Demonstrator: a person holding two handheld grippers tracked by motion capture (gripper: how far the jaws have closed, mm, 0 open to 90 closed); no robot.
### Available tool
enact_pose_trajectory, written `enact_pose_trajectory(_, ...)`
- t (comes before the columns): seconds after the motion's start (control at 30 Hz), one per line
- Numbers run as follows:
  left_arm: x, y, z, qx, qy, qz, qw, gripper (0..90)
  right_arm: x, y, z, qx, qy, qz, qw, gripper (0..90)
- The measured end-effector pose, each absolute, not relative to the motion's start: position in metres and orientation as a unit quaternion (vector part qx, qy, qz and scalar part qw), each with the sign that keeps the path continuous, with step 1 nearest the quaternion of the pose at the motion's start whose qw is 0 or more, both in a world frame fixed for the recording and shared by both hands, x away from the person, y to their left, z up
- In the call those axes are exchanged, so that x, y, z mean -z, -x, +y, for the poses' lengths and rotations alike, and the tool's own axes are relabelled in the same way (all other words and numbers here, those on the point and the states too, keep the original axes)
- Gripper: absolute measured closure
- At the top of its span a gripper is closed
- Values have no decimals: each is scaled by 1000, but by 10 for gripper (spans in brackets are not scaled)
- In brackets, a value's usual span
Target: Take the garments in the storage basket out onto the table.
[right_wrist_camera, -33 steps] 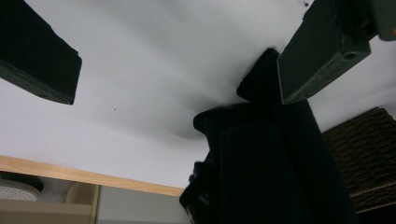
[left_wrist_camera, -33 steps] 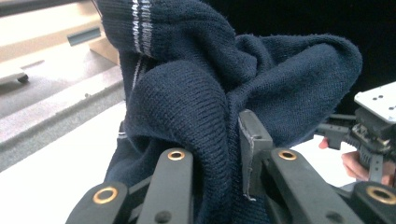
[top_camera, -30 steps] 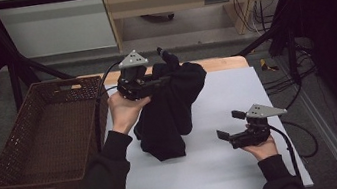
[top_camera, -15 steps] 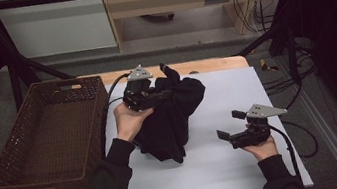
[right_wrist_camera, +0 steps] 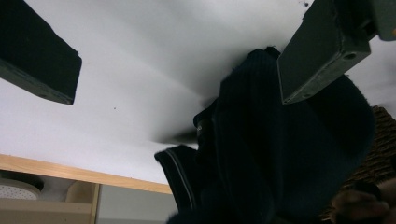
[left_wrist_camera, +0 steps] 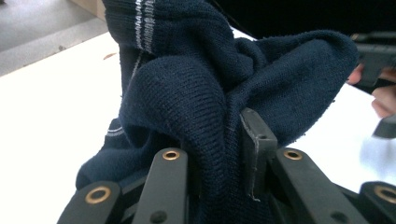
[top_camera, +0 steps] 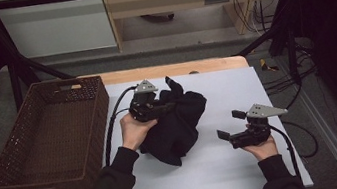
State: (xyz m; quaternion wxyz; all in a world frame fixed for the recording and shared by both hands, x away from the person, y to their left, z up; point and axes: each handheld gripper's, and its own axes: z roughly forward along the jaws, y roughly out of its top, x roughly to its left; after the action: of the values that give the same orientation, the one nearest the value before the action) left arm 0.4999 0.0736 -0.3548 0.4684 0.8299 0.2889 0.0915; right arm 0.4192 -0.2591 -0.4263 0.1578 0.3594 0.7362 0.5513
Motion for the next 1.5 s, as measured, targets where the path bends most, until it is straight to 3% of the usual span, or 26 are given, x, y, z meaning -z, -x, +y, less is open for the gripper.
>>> enact_pose_trajectory(0.27,376,-503,66,-79,-839,290,453,709,426,-419,-260,-551,-360,736,157,3)
enact_pose_trajectory(0.47,388,-503,61,-65,-844,290,447,633,427,-419,-259,-551,-360,737,157,3)
enact_pose_trajectory(0.8,377,-494,70,-72,-806,303,504,263,426,-419,-259,-552,-359,736,157,3)
enact_pose_trajectory(1.03,371,-487,95,-84,-792,315,516,117,426,-419,-259,-553,-360,735,157,4)
enact_pose_trajectory(1.5,379,-470,149,-110,-783,348,503,81,430,-420,-253,-542,-362,744,148,7)
